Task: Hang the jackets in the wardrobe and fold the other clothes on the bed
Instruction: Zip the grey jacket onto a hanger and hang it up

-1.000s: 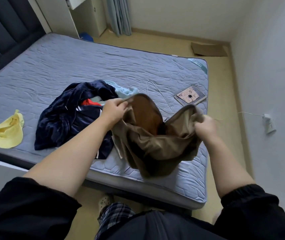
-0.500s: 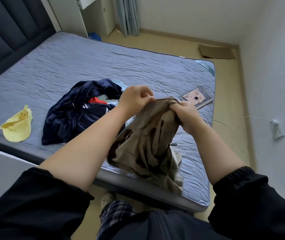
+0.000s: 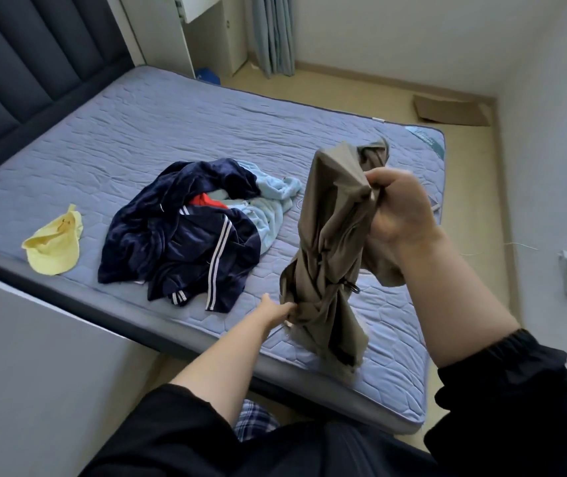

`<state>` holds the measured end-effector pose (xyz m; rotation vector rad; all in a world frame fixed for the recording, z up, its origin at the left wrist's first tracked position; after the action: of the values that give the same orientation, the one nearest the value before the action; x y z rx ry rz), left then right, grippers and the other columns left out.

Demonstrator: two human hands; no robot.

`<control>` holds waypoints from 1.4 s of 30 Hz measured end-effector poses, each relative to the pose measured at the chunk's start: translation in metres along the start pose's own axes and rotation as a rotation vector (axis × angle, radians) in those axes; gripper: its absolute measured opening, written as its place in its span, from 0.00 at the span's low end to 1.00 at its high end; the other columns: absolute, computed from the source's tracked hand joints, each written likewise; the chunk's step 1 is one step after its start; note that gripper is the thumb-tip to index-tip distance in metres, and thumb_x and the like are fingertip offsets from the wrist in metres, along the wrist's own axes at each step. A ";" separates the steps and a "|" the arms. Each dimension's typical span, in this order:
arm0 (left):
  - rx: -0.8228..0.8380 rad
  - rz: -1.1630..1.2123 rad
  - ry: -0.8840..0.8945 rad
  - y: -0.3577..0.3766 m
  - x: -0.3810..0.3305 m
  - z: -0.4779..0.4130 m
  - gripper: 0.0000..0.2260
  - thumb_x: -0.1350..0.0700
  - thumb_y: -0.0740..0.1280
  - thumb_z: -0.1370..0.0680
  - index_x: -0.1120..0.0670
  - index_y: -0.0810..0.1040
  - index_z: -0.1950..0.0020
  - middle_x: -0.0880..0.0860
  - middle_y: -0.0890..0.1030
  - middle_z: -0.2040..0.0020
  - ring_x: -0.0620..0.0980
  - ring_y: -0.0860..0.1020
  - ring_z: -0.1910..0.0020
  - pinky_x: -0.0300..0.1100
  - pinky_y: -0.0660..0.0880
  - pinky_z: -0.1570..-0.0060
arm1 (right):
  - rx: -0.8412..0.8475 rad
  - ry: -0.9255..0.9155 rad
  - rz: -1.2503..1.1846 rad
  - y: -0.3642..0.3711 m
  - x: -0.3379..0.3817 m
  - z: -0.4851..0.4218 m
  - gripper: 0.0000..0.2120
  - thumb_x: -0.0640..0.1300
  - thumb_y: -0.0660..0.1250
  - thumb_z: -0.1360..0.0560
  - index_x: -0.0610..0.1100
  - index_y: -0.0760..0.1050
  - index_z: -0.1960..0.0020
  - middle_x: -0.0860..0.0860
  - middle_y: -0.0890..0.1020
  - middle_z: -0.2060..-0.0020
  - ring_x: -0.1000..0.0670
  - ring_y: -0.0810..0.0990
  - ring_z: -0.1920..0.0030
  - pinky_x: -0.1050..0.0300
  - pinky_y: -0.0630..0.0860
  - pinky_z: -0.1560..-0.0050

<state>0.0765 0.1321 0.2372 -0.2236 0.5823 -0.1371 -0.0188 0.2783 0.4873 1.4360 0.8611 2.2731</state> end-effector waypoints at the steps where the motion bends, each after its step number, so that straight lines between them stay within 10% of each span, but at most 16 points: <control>1: -0.003 0.085 -0.021 0.003 -0.003 -0.002 0.42 0.51 0.69 0.24 0.56 0.43 0.22 0.58 0.57 0.23 0.59 0.61 0.27 0.51 0.61 0.33 | 0.020 -0.011 -0.007 0.006 0.004 0.003 0.07 0.31 0.57 0.35 0.36 0.69 0.58 0.44 0.72 0.70 0.46 0.76 0.68 0.55 0.74 0.58; 5: -0.196 0.134 0.180 -0.007 -0.034 -0.008 0.40 0.56 0.72 0.26 0.54 0.50 0.23 0.59 0.66 0.28 0.59 0.68 0.31 0.49 0.66 0.34 | 0.114 -0.058 -0.009 0.017 0.018 0.014 0.08 0.35 0.57 0.39 0.43 0.69 0.76 0.48 0.69 0.78 0.50 0.72 0.76 0.63 0.73 0.67; 9: -0.312 0.109 0.300 -0.022 -0.053 -0.012 0.38 0.57 0.68 0.25 0.52 0.48 0.22 0.58 0.70 0.31 0.59 0.71 0.34 0.46 0.67 0.39 | 0.242 -0.070 -0.085 0.018 0.025 0.017 0.13 0.49 0.63 0.31 0.40 0.79 0.64 0.46 0.80 0.68 0.47 0.80 0.65 0.56 0.79 0.56; 13: -0.390 -0.194 0.332 -0.033 -0.054 -0.021 0.10 0.62 0.62 0.25 0.58 0.78 0.46 0.62 0.80 0.45 0.62 0.76 0.42 0.46 0.72 0.48 | 0.216 -0.101 0.004 -0.009 0.026 0.014 0.13 0.51 0.65 0.28 0.43 0.81 0.64 0.48 0.81 0.67 0.50 0.80 0.64 0.58 0.78 0.56; 15: -0.423 -0.239 0.376 -0.038 -0.057 -0.023 0.08 0.63 0.60 0.25 0.58 0.75 0.62 0.63 0.80 0.54 0.64 0.77 0.48 0.45 0.69 0.57 | 0.042 -0.088 0.204 -0.035 0.027 0.005 0.11 0.46 0.65 0.26 0.45 0.80 0.65 0.49 0.80 0.68 0.50 0.79 0.65 0.60 0.77 0.61; 20: -0.480 -0.186 0.438 -0.052 -0.080 -0.023 0.11 0.58 0.57 0.18 0.62 0.76 0.54 0.61 0.77 0.51 0.59 0.75 0.48 0.42 0.63 0.55 | -0.487 -0.027 1.283 -0.106 0.015 -0.014 0.13 0.35 0.63 0.27 0.44 0.71 0.70 0.47 0.73 0.70 0.48 0.71 0.64 0.63 0.70 0.68; 23: -0.499 -0.034 0.504 -0.058 -0.092 -0.017 0.10 0.59 0.56 0.18 0.59 0.73 0.57 0.54 0.75 0.62 0.53 0.72 0.59 0.37 0.66 0.62 | -0.558 0.029 1.324 -0.140 -0.014 -0.011 0.11 0.30 0.58 0.29 0.39 0.76 0.52 0.47 0.75 0.62 0.46 0.74 0.59 0.61 0.69 0.69; 26: -0.464 0.230 0.559 -0.064 -0.106 -0.004 0.11 0.61 0.56 0.19 0.57 0.75 0.56 0.47 0.73 0.65 0.42 0.69 0.66 0.23 0.65 0.72 | -0.586 -0.006 1.346 -0.153 -0.024 -0.007 0.33 0.28 0.55 0.31 0.50 0.65 0.28 0.49 0.75 0.49 0.46 0.77 0.50 0.58 0.70 0.59; 32: -0.195 0.462 0.566 -0.070 -0.137 0.010 0.11 0.63 0.58 0.22 0.55 0.74 0.63 0.51 0.74 0.64 0.48 0.71 0.64 0.39 0.70 0.63 | -0.520 -0.089 1.641 -0.141 -0.019 -0.018 0.14 0.43 0.62 0.33 0.42 0.81 0.50 0.44 0.81 0.52 0.43 0.77 0.47 0.54 0.73 0.48; 35: -0.125 0.145 0.683 -0.074 -0.144 0.021 0.08 0.58 0.67 0.26 0.57 0.73 0.65 0.49 0.71 0.68 0.45 0.69 0.66 0.39 0.68 0.65 | -0.460 0.072 2.044 -0.150 -0.029 -0.025 0.13 0.40 0.63 0.28 0.41 0.78 0.45 0.41 0.78 0.45 0.39 0.75 0.42 0.51 0.74 0.44; 39: -0.202 -1.093 0.719 -0.065 -0.134 0.032 0.05 0.55 0.67 0.29 0.54 0.75 0.64 0.51 0.76 0.63 0.51 0.77 0.59 0.40 0.70 0.63 | -0.473 0.205 2.255 -0.164 -0.030 -0.023 0.14 0.37 0.61 0.26 0.45 0.74 0.42 0.46 0.79 0.42 0.44 0.76 0.40 0.53 0.68 0.40; 42: -0.480 -1.175 0.599 -0.081 -0.136 0.039 0.10 0.63 0.61 0.27 0.56 0.79 0.50 0.57 0.79 0.47 0.59 0.77 0.47 0.47 0.72 0.52 | -0.566 0.032 2.287 -0.167 -0.026 -0.017 0.09 0.39 0.61 0.26 0.45 0.74 0.47 0.46 0.81 0.48 0.45 0.79 0.46 0.53 0.67 0.43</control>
<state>-0.0196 0.0865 0.3607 -1.0024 1.0164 -1.2402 -0.0306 0.3868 0.3570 2.1348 -2.6078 2.6590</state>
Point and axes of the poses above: each hand's wrist, its own z-axis away from the middle knuckle, its own y-axis out of the palm, x = y × z, the point moved 5 cm from there along -z, towards the middle knuckle
